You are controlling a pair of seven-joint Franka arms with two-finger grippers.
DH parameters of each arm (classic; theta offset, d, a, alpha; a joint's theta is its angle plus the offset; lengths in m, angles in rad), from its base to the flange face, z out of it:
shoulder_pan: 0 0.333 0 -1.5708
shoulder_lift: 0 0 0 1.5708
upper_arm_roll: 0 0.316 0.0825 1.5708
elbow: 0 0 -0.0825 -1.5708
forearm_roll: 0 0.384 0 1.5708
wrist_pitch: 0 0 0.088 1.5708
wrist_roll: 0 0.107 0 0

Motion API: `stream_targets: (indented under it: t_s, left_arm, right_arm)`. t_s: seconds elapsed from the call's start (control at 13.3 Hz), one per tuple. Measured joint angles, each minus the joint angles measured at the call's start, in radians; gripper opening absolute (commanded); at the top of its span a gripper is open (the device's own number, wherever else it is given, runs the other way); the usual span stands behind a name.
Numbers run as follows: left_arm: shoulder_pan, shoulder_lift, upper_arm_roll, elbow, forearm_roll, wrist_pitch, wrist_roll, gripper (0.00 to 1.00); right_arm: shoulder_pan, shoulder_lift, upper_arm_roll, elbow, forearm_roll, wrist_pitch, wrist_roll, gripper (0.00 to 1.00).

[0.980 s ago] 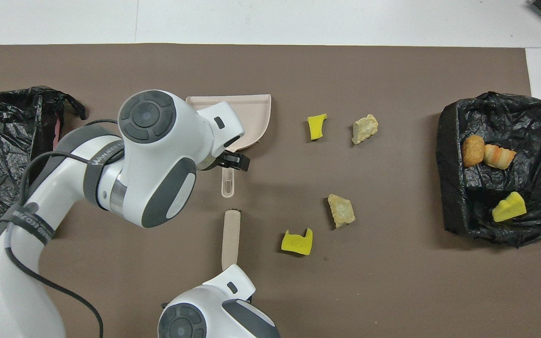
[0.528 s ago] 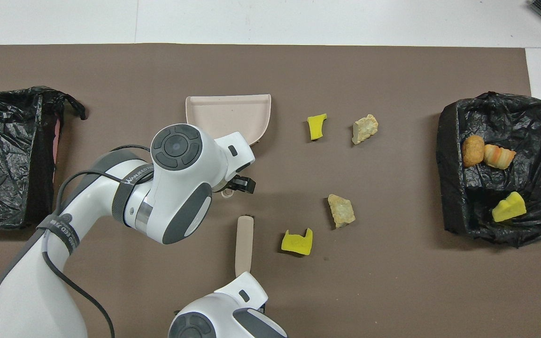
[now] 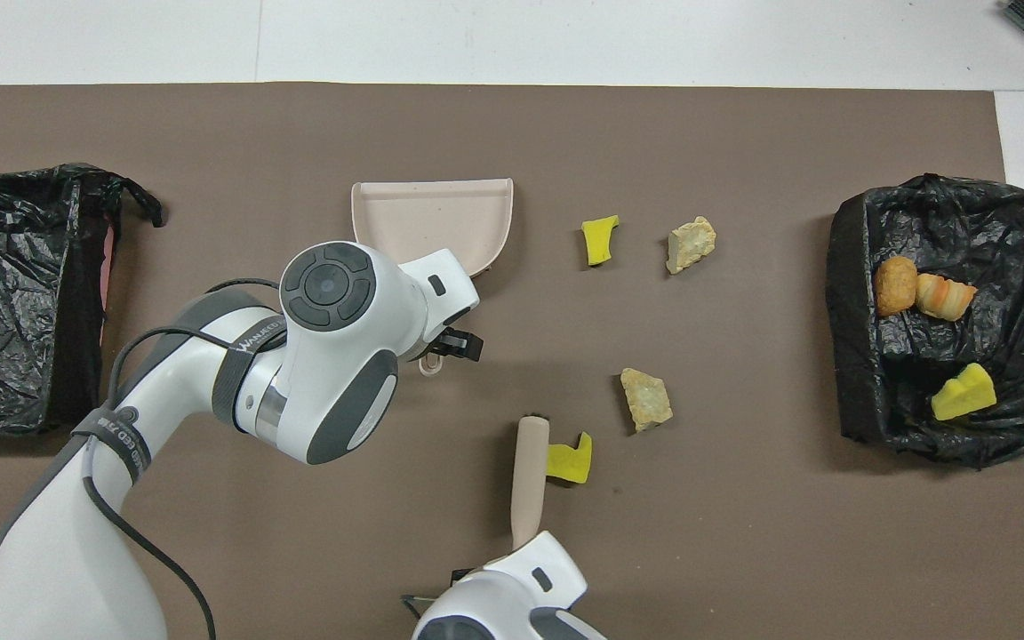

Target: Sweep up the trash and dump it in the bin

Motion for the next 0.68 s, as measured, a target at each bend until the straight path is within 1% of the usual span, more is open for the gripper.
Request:
stream_targets:
  t_s: [0.08,0.3,0.38,0.45,0.6,0.68]
  left_arm:
    - [0.000,0.003,0.000,-0.002,0.000,0.004,0.000,1.00]
    - [0.000,0.009,0.000,-0.002,0.000,0.028,0.000,0.99]
    - [0.001,0.009,0.001,-0.002,0.000,0.035,0.000,0.92]
    - [0.001,0.010,0.002,-0.002,0.000,0.036,0.000,0.90]
    - [0.001,0.016,0.003,-0.003,0.009,0.036,0.000,0.92]
    - [0.000,0.025,0.002,-0.003,0.032,0.036,-0.005,0.88]
  right_arm:
    - [-0.030,-0.010,0.000,-0.006,-0.004,-0.013,-0.005,0.00]
    - [-0.135,-0.009,-0.002,-0.015,-0.046,-0.047,-0.033,0.00]
    - [-0.165,-0.007,-0.002,-0.021,-0.059,-0.049,-0.042,0.00]
    - [-0.197,-0.001,-0.002,-0.025,-0.065,-0.040,-0.057,0.00]
    - [-0.253,0.019,-0.002,-0.029,-0.066,-0.012,-0.169,0.00]
    - [-0.282,0.033,-0.002,-0.029,-0.065,-0.001,-0.239,0.00]
